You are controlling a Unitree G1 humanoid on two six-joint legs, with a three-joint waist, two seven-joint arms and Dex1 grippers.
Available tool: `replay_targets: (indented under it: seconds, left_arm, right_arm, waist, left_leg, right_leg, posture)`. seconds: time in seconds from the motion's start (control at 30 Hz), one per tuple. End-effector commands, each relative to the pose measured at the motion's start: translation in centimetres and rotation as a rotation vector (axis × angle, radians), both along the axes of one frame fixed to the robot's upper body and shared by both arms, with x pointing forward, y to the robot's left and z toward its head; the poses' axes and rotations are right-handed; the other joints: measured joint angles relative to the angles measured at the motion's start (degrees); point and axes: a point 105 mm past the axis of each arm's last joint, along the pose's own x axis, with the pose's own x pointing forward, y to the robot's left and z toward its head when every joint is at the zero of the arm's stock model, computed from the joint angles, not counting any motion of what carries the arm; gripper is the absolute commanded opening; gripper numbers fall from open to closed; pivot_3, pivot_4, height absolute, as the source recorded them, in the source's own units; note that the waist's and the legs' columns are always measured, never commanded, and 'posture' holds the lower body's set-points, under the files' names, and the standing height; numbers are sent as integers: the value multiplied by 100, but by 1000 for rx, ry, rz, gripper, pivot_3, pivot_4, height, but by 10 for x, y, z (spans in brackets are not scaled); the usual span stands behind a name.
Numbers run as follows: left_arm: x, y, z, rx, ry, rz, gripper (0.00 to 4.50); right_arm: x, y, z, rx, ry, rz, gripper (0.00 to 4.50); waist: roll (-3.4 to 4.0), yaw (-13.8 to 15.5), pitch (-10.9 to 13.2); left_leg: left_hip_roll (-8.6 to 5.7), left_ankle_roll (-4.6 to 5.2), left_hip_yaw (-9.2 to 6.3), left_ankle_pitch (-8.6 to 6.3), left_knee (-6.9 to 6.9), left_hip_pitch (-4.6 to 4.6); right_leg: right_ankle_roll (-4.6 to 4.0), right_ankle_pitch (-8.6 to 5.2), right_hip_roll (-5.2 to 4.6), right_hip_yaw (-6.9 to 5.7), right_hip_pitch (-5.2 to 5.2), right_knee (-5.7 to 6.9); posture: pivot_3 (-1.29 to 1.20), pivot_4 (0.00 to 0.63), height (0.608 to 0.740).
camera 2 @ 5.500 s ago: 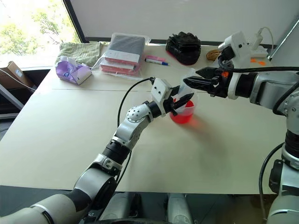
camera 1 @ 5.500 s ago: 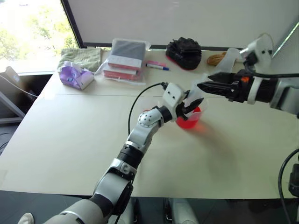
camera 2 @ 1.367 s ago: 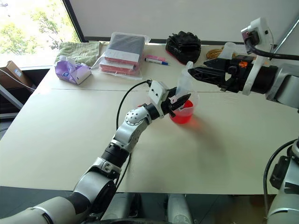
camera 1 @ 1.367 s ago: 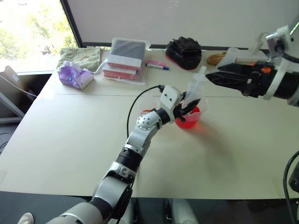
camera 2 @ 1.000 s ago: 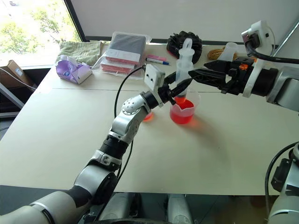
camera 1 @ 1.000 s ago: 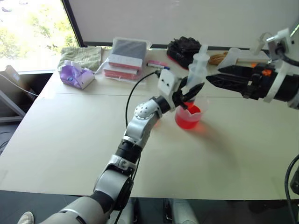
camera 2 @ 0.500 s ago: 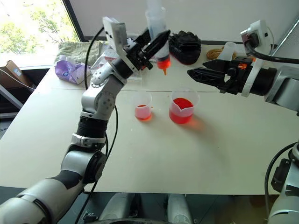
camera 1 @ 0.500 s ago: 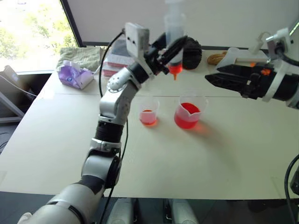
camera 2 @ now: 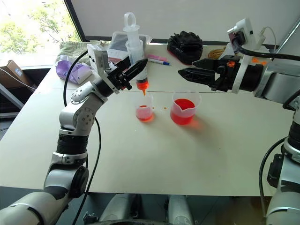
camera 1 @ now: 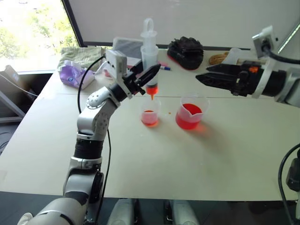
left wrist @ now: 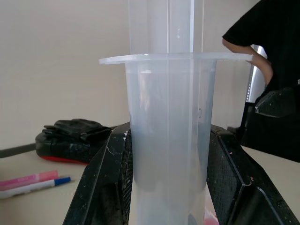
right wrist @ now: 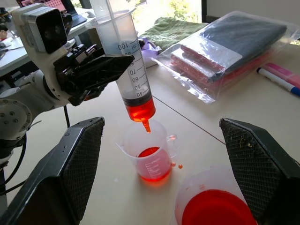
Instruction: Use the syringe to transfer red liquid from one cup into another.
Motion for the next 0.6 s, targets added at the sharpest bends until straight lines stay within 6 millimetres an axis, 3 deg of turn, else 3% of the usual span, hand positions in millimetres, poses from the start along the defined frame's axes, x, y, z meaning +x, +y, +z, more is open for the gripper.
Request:
replay_targets:
  seconds: [0.03, 0.33, 0.6]
  left_arm:
    - [-1, -2, -3, 34, -51, 3, 1720]
    - [0, -2, -27, 77, -34, 5, 1720]
    - [2, 2, -37, 104, -33, 34, 1720]
  right_arm:
    - [-2, 14, 21, 43, -86, 44, 4099]
    - [0, 39, 46, 169, -106, 108, 4099]
    - [-5, 69, 37, 173, -64, 197, 4099]
  waist:
    - [0, -5, 0]
    - [2, -10, 0]
    - [3, -17, -1]
  left_leg:
    - [0, 0, 0, 0, 0, 0]
    - [1, -1, 0, 0, -1, 0]
    - [0, -1, -1, 0, -2, -2]
  right_leg:
    - [0, 0, 0, 0, 0, 0]
    - [-1, 1, -4, 0, -3, 5]
    - [-2, 1, -9, -1, -4, 2]
  posture:
    - [0, 150, 740]
    - [0, 150, 740]
    - [0, 150, 740]
